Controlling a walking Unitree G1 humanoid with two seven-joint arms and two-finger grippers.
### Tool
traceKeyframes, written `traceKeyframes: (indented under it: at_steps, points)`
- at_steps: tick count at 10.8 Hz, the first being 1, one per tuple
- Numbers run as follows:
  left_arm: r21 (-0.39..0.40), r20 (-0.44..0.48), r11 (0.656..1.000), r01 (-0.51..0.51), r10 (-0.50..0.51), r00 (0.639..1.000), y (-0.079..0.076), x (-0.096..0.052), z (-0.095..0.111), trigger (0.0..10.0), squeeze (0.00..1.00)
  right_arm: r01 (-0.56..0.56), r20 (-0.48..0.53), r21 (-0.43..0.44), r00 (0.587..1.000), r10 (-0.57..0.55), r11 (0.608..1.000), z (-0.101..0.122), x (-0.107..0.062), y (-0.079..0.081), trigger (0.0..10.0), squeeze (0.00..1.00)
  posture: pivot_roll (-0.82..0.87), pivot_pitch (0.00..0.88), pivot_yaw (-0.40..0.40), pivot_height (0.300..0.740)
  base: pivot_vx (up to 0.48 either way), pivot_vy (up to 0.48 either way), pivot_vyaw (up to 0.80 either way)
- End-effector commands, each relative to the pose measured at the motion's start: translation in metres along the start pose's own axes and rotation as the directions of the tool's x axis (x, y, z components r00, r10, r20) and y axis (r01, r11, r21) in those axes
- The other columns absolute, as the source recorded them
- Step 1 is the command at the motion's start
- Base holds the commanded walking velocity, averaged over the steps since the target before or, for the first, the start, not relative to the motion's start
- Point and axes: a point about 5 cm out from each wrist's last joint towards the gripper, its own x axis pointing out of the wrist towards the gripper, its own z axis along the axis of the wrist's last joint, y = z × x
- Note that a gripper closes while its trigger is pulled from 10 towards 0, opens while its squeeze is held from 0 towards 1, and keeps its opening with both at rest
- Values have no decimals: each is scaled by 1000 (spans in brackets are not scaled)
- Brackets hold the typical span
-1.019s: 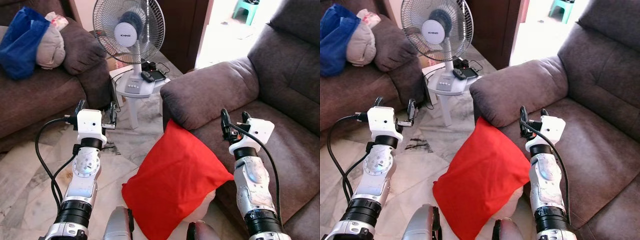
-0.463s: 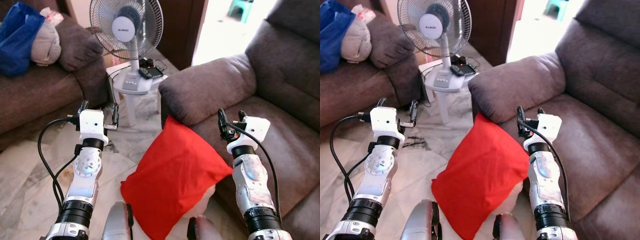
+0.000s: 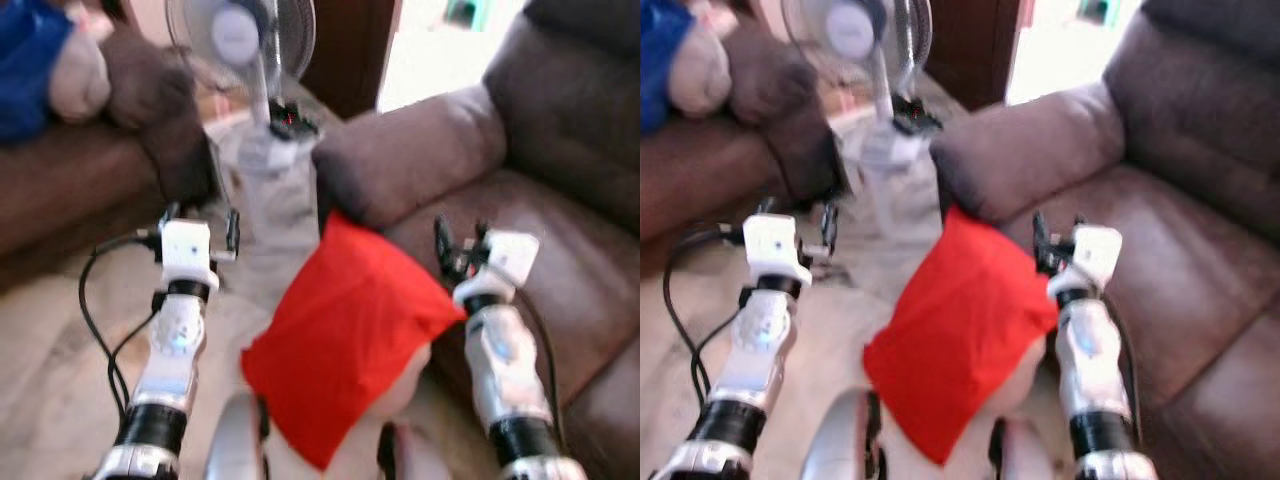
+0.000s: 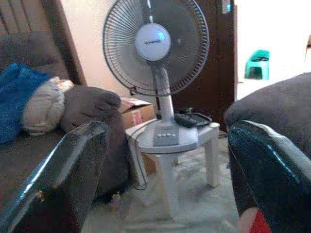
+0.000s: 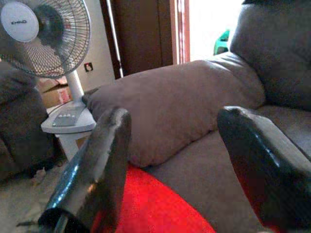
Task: Move the pillow to the sofa from floor
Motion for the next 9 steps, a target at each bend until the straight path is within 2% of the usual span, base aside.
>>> traceKeyframes:
  at_steps: [1,8,9]
  points:
    - [-8,2,1000,11,-11,1000,-3,2,2,10000,0,1,6,-6,1000,-1,1000,1,0,-1,10000,0,-14,81,-34,586,0,0,0]
    - [-18,-32,1000,7,-8,999,-6,0,-3,10000,0,-18,-14,-31,1000,18,999,-2,-1,1,10000,0,-16,85,-36,586,0,0,0]
    - [-20,-28,1000,11,-11,1000,-6,1,-2,10000,0,-27,-12,-36,1000,26,999,-1,-1,2,10000,0,-16,85,-37,586,0,0,800]
